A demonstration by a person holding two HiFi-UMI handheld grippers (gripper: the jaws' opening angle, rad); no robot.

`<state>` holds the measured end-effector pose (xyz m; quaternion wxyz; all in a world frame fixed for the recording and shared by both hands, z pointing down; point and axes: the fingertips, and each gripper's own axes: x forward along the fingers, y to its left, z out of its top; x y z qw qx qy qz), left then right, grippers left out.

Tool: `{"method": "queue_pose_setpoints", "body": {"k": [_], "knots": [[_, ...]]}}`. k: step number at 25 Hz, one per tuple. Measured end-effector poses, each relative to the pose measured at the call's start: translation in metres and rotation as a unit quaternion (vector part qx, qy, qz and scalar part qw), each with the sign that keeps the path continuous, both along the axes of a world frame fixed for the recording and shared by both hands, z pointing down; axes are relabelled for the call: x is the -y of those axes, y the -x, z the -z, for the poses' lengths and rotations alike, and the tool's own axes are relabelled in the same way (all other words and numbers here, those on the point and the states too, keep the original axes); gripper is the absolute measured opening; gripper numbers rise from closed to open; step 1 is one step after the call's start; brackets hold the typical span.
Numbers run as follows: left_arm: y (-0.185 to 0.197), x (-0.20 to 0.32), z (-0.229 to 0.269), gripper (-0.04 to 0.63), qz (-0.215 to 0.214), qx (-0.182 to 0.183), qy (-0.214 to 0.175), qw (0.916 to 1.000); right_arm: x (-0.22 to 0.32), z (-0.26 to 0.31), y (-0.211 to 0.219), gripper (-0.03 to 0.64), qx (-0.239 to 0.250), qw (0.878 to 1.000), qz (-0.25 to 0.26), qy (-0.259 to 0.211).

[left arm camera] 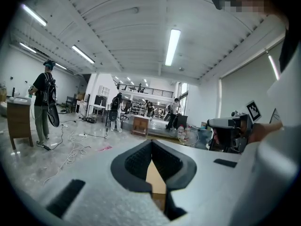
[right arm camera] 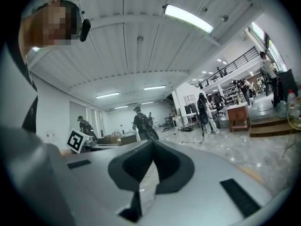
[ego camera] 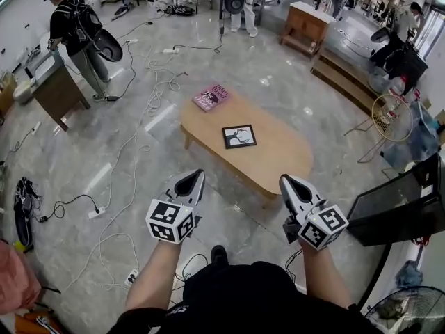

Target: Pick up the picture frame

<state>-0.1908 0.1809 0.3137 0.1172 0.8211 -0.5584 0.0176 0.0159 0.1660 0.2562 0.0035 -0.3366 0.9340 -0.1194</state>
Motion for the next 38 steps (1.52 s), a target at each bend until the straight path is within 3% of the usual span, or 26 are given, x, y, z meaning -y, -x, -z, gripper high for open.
{"method": "queue_pose_setpoints", "body": {"k": [12, 19, 29, 34, 38], "knots": [[0.015, 0.06, 0.013, 0.009, -0.004, 0.008, -0.011, 0.9999, 0.058, 0.004, 0.007, 0.006, 0.021, 1.0, 0.0, -0.003], [0.024, 0.122, 0.005, 0.009, 0.024, 0.002, 0.005, 0.9997, 0.138, -0.008, 0.01, 0.006, 0.027, 1.0, 0.007, 0.01], [0.012, 0.251, -0.023, 0.011, 0.045, 0.019, 0.054, 0.9973, 0.278, -0.033, 0.005, 0.006, 0.032, 0.999, 0.026, 0.033], [0.007, 0.3, -0.015, 0.011, 0.059, 0.045, 0.053, 0.9958, 0.327, -0.042, -0.005, 0.006, 0.045, 0.997, 0.036, 0.044], [0.009, 0.327, -0.013, 0.011, 0.056, 0.045, 0.049, 0.9962, 0.353, -0.049, -0.003, 0.006, 0.039, 0.997, 0.041, 0.049]]}}
